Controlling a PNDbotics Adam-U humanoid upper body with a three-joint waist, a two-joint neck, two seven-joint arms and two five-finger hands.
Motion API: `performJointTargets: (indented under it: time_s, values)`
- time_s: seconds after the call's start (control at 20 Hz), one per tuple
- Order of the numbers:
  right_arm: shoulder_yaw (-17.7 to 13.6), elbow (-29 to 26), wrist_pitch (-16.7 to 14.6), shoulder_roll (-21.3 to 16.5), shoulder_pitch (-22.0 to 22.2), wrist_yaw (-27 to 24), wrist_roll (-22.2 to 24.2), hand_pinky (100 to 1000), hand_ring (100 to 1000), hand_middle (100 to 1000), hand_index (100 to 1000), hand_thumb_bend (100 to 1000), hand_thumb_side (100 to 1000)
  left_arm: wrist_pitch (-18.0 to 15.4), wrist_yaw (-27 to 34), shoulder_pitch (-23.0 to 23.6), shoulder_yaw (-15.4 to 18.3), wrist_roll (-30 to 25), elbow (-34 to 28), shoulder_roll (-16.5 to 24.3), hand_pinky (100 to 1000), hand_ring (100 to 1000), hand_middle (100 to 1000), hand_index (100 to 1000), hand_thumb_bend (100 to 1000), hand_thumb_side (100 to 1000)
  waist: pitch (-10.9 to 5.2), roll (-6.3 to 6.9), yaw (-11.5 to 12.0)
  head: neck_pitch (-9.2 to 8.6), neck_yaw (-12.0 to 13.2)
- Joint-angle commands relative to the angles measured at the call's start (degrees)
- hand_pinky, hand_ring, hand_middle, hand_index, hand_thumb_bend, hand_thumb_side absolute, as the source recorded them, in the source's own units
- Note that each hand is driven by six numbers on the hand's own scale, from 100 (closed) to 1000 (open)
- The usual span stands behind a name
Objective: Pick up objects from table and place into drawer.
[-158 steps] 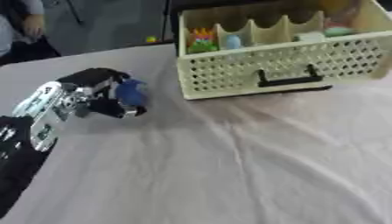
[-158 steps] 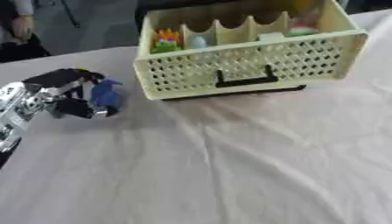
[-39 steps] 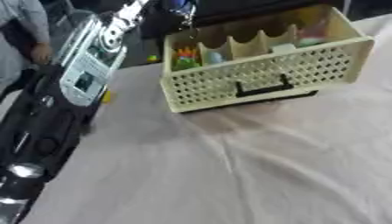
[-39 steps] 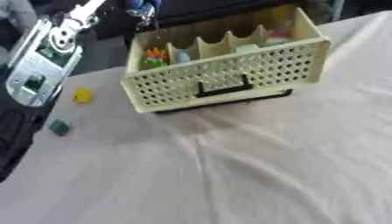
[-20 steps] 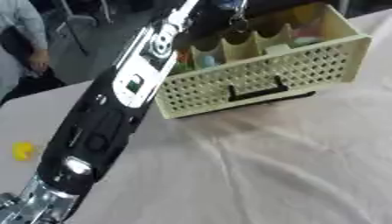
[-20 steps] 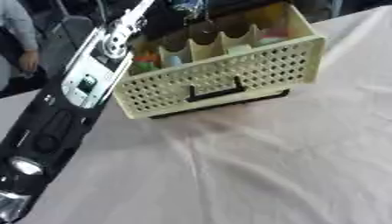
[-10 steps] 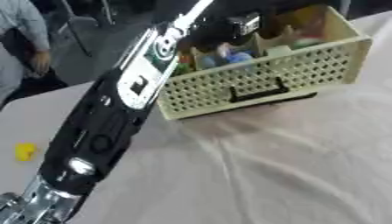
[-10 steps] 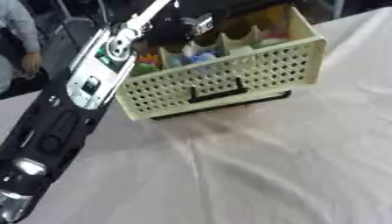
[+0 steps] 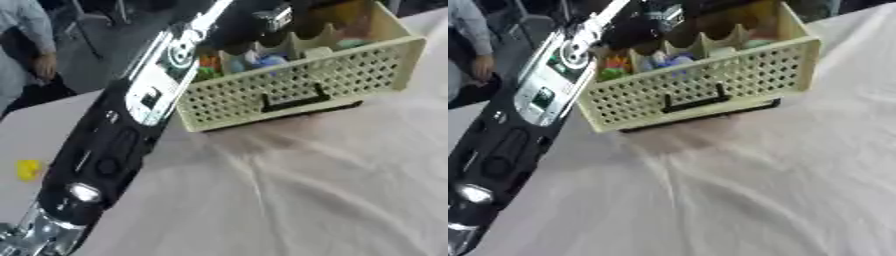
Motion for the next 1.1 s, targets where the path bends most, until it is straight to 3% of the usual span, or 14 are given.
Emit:
performJointTargets:
  time_s: [0.05, 0.25, 0.3, 0.35, 0.5, 0.7, 0.85, 1.1]
  values:
    - [-0.30, -0.87, 0.11, -2.49, -0.03, 0.22, 0.69, 493, 476, 443, 684, 161, 534, 1.07, 3.42, 1.15, 2.94, 7.65, -8.62, 5.49, 506, 747, 914, 926, 326, 933, -2.04, -1.27, 0.88, 1.28, -1.24]
    - [0.13, -0.87, 0.70, -5.08, 1.43, 1.90, 3.57, 492, 476, 443, 684, 172, 552, 4.40, 10.90, 6.96, 7.06, 19.12, -21.21, 11.60, 481, 704, 874, 892, 233, 918, -2.72, -2.43, 3.33, 2.87, -3.52]
    - [0.25, -0.87, 1.04, -5.90, 1.85, 2.51, 4.67, 490, 476, 442, 683, 231, 563, 4.99, 12.31, 8.86, 7.90, 21.46, -24.09, 13.40, 478, 694, 867, 882, 209, 908, -2.89, -2.85, 4.08, 3.22, -4.17]
    - [0.30, -0.87, 1.34, -6.64, 2.18, 3.16, 5.81, 491, 477, 443, 684, 177, 568, 5.76, 13.30, 10.73, 8.70, 23.56, -26.88, 14.80, 473, 685, 858, 874, 206, 908, -3.03, -3.27, 4.73, 3.49, -4.81]
    - [0.43, -0.87, 2.23, -8.17, 2.74, 4.50, 8.68, 494, 478, 443, 686, 175, 580, 6.39, 19.16, 14.73, 10.89, 28.32, -33.03, 16.89, 471, 673, 849, 872, 193, 902, -3.54, -4.39, 6.39, 4.23, -6.14]
    - [0.37, -0.87, 2.93, -9.40, 3.72, 5.63, 11.62, 497, 477, 442, 688, 177, 600, 1.99, 27.03, 18.32, 14.39, 35.16, -34.16, 18.30, 470, 663, 839, 869, 192, 890, -4.10, -5.88, 8.24, 4.80, -7.33]
    - [0.25, -0.87, 3.34, -10.46, 4.46, 6.42, 14.31, 498, 477, 442, 688, 169, 605, -3.12, 31.49, 21.79, 16.66, 40.76, -34.22, 18.89, 475, 662, 837, 866, 211, 880, -4.43, -7.05, 9.65, 4.72, -8.45]
    - [0.07, -0.87, 3.43, -12.14, 5.20, 7.25, 18.61, 497, 471, 437, 690, 158, 619, -10.53, 30.93, 28.41, 18.15, 46.60, -34.23, 17.17, 472, 647, 822, 855, 253, 869, -4.46, -9.13, 11.38, 3.62, -9.66]
